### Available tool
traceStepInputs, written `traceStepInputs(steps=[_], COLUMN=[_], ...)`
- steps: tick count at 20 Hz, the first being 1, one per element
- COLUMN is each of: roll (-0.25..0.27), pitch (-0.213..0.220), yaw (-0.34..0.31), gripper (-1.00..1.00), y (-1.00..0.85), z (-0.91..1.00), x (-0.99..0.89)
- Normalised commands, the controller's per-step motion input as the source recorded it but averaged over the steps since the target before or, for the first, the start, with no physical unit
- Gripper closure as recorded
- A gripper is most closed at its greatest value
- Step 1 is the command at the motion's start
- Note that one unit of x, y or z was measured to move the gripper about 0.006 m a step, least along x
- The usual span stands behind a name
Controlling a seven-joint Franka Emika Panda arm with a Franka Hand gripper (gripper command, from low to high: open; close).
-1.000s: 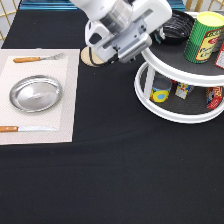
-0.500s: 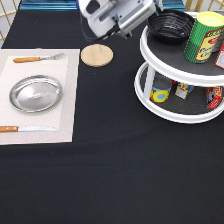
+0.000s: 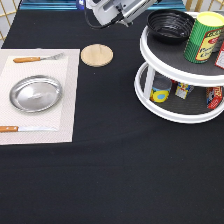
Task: Pick up the bowl from the lazy Susan and put bowl on the plate
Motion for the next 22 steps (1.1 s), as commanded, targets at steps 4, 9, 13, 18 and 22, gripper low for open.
traceStepInputs(steps=[4,9,13,18,22], roll=[-0.202,-0.225,-0.194,-0.127,-0.121], pitch=[0.000,0.000,-0.020,-0.019,0.000], yaw=[-0.159,-0.141,-0.062,0.000,0.000], gripper=[-1.00,-1.00,-1.00,1.00,1.00], y=[0.54,0.55,0.30,-0.02,0.00], z=[0.02,0.00,-0.19,-0.15,0.00], x=[-0.15,-0.06,-0.25,-0.17,0.00])
